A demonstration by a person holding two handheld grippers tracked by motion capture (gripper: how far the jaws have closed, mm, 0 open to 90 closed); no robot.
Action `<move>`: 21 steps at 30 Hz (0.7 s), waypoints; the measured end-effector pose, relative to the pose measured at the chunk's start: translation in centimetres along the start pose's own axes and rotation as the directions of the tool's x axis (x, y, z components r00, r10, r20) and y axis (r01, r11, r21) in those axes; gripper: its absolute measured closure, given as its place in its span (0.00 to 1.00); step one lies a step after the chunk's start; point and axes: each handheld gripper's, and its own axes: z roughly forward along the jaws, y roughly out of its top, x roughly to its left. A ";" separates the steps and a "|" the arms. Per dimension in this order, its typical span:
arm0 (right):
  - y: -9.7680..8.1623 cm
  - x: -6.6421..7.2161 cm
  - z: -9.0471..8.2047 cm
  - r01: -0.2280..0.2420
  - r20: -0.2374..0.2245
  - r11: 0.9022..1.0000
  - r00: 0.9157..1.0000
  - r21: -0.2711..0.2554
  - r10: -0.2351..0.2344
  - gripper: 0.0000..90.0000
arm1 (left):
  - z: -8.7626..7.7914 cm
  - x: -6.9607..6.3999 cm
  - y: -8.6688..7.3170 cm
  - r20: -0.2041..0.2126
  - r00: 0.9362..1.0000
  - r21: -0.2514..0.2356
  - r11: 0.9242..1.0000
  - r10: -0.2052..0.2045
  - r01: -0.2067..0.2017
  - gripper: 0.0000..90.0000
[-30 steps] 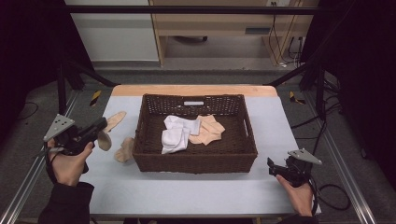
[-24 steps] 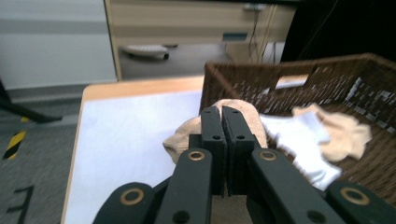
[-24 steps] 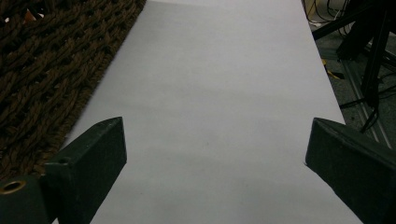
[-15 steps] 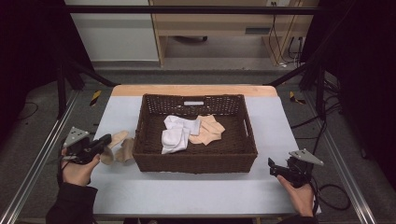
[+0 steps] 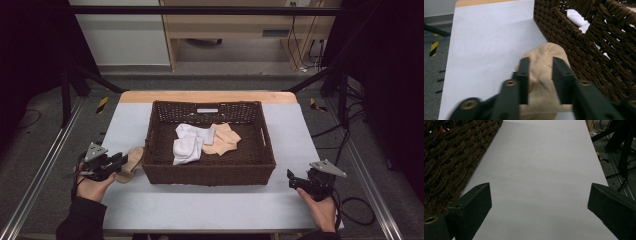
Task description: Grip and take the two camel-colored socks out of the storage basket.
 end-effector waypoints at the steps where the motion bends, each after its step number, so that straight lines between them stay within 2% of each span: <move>1: 0.0 0.0 0.0 0.001 0.001 1.000 1.000 -0.001 -0.001 0.06 | -0.1 0.1 -0.1 -0.001 1.000 -0.014 1.000 -0.006 0.006 0.66; 6: 0.0 0.0 -0.1 -0.001 -0.002 1.000 1.000 -0.003 0.001 0.06 | -1.0 0.4 -0.7 -0.003 1.000 -0.057 0.998 -0.023 0.023 0.47; 11: 0.0 0.0 -0.1 -0.002 -0.001 1.000 1.000 -0.007 0.002 0.06 | -2.6 0.6 -1.7 0.004 0.999 -0.099 0.995 -0.033 0.033 0.36; 15: 0.0 -0.1 -0.2 -0.005 -0.001 1.000 1.000 -0.006 0.005 0.06 | -3.5 0.9 -3.3 -0.001 0.999 -0.082 0.996 -0.041 0.040 0.32; 21: 0.0 -0.2 -0.2 -0.009 -0.002 1.000 1.000 -0.011 0.009 0.06 | -3.4 1.2 -5.2 -0.020 0.998 -0.019 0.998 -0.052 0.051 0.30</move>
